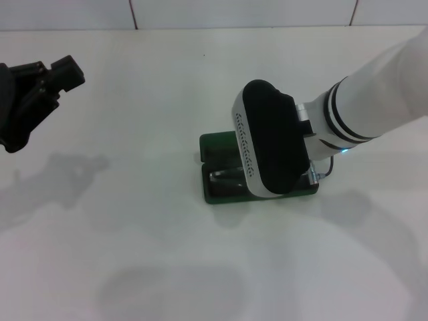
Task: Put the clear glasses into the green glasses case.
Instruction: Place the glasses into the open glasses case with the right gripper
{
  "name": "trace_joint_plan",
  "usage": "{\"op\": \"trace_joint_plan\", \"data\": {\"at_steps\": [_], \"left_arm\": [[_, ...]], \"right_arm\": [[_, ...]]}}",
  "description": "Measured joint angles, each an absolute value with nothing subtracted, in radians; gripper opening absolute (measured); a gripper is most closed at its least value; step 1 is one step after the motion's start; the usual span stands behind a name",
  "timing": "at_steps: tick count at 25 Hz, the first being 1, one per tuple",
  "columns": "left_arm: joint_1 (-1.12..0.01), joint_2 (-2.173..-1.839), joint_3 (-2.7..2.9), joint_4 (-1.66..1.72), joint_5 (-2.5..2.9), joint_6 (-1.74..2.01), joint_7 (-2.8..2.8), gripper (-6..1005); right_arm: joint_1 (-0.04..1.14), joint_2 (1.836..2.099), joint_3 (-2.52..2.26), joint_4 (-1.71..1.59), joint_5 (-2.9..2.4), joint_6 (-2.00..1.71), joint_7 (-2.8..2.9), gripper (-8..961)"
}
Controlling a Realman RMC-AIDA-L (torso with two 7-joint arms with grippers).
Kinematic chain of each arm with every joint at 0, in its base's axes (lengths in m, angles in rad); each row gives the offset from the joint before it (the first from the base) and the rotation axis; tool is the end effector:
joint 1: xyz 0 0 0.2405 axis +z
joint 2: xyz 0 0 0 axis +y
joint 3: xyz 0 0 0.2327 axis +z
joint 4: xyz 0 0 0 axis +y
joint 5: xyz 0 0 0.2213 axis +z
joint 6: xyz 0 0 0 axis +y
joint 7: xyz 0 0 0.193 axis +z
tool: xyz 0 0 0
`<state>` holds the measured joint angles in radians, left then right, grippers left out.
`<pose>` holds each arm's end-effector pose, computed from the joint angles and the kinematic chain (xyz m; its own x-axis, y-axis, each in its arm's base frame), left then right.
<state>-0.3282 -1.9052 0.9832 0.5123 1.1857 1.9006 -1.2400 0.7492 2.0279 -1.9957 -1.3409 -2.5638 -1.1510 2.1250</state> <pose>-0.2146 0.2932 0.0688 0.4640 0.0858 0.8817 0.3673 -0.9243 -0.1033 0.0962 0.3568 -0.1301 0.8116 0.3251 0.4855 0.4473 -0.8802 -0.1584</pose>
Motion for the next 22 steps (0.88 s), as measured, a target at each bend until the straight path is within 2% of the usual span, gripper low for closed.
{"op": "trace_joint_plan", "data": {"at_steps": [9,22], "left_arm": [[-0.329,-1.905,0.983,0.512,1.186,1.901,-1.238,56],[-0.317,-1.902,0.971,0.513,1.185,1.901,-1.245,55]], "right_arm": [[0.746,2.028,-2.002,-1.368,-2.573,-1.150,2.126,179],[0.676,2.028,-2.011,-1.482,-2.593,-1.192,2.126,180]]}}
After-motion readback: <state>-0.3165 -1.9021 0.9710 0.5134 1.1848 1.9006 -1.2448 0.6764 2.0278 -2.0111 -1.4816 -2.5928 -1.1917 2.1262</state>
